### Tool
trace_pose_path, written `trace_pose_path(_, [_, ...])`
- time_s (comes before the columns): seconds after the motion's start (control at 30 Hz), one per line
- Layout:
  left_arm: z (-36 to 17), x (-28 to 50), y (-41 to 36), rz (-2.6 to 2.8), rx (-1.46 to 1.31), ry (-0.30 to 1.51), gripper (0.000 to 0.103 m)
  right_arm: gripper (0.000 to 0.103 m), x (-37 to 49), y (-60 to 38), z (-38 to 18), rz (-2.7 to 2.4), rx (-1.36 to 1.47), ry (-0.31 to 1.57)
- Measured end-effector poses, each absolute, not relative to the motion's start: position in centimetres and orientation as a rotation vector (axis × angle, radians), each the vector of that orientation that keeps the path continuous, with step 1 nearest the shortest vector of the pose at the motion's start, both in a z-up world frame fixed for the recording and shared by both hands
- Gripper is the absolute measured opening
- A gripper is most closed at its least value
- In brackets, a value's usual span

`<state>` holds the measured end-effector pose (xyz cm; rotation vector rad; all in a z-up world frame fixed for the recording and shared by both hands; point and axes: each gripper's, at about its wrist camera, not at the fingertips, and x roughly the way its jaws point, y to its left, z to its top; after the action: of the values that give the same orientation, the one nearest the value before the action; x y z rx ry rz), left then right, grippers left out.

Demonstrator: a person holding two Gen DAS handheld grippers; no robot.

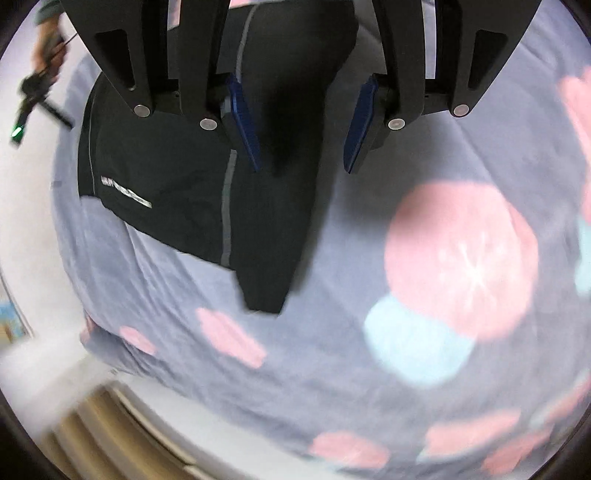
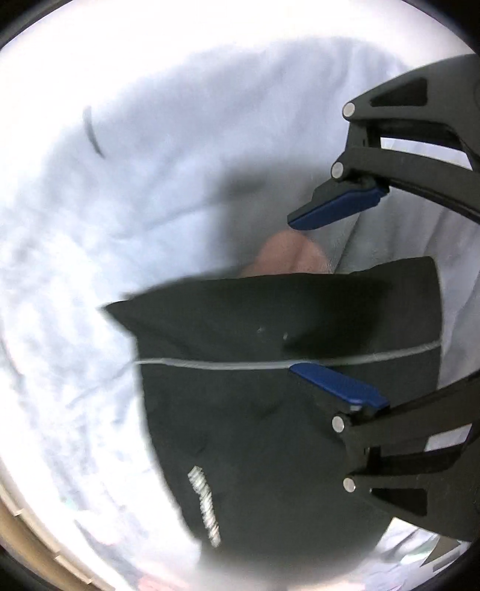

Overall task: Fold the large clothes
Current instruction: 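Lower the bundle onto the bed cover and open both grippers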

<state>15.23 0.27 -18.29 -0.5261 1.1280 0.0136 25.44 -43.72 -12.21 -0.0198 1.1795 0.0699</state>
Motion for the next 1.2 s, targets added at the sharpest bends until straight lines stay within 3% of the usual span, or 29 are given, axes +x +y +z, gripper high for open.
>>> trace_pose_path(0.17, [-15.4, 14.5, -5.9, -0.081, -0.375, 1.101, 0.049, 0.074, 22.7, -41.3, -12.1, 0.169, -0.019, 1.154])
trace_pose_path(0.3, [-19.4, 14.2, -10.2, -0.026, -0.256, 1.217, 0.049, 0.074, 21.0, -41.0, -17.9, 0.098, -0.142, 1.238])
trace_pose_path(0.4, [-23.8, 14.2, -10.5, 0.063, -0.267, 1.344, 0.049, 0.076, 20.9, -40.4, -22.2, 0.083, -0.074, 1.336])
trace_pose_path(0.57, [-22.8, 14.3, -10.9, 0.062, -0.212, 1.345, 0.049, 0.078, 21.7, -40.6, -22.7, 0.069, -0.057, 1.359])
trace_pose_path(0.77, [-17.5, 13.5, -10.4, -0.013, -0.257, 1.242, 0.049, 0.078, 19.8, -40.0, -16.8, 0.028, -0.079, 1.267])
trace_pose_path(1.2, [2.1, 8.4, -13.6, -0.081, -0.154, 0.926, 0.049, 0.083, 12.5, -37.1, -1.1, -0.015, -0.118, 1.002])
